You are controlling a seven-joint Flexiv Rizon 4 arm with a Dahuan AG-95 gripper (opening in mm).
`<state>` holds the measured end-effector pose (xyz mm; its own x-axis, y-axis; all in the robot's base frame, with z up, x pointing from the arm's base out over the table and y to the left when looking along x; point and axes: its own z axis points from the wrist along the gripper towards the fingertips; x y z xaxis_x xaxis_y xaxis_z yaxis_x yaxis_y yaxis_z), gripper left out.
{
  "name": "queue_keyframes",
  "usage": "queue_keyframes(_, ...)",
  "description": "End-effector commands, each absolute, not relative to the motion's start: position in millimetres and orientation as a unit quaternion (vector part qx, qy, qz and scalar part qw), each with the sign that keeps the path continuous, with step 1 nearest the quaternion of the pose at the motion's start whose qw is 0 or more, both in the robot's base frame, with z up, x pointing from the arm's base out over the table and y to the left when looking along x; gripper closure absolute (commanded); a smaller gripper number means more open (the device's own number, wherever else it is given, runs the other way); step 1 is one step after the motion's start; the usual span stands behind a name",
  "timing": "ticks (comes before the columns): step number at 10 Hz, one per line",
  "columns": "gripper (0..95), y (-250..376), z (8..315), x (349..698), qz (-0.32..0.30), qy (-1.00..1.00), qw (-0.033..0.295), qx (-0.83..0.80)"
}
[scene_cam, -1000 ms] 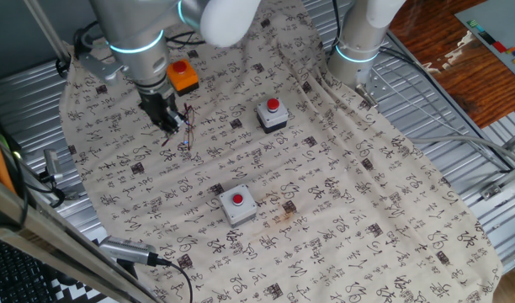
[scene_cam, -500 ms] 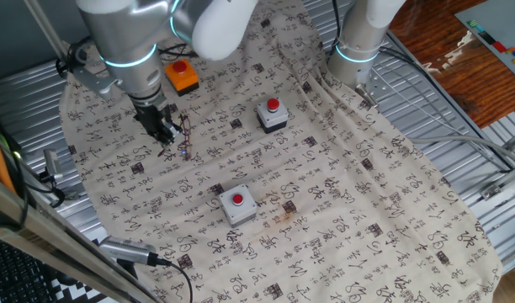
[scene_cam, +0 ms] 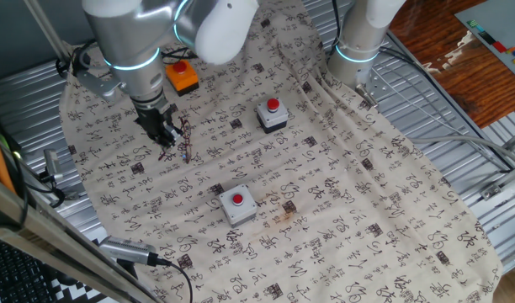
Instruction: Unfold the leg of the glasses (with one hand)
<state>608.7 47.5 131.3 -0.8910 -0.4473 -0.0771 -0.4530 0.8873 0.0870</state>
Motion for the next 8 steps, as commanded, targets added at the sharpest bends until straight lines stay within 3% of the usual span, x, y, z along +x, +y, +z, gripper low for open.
queue_keyframes(1, 95.0, 53.0, 130.5, 611.3, 0.052, 0.971, 0.027, -0.231)
queue_keyframes(6, 95.0, 66.6, 125.2, 611.2, 0.052, 0.971, 0.031, -0.231)
queue_keyframes(7, 76.0, 66.6, 125.2, 611.3, 0.052, 0.971, 0.032, -0.229)
queue_keyframes(8, 76.0, 66.6, 125.1, 611.3, 0.052, 0.972, 0.033, -0.227)
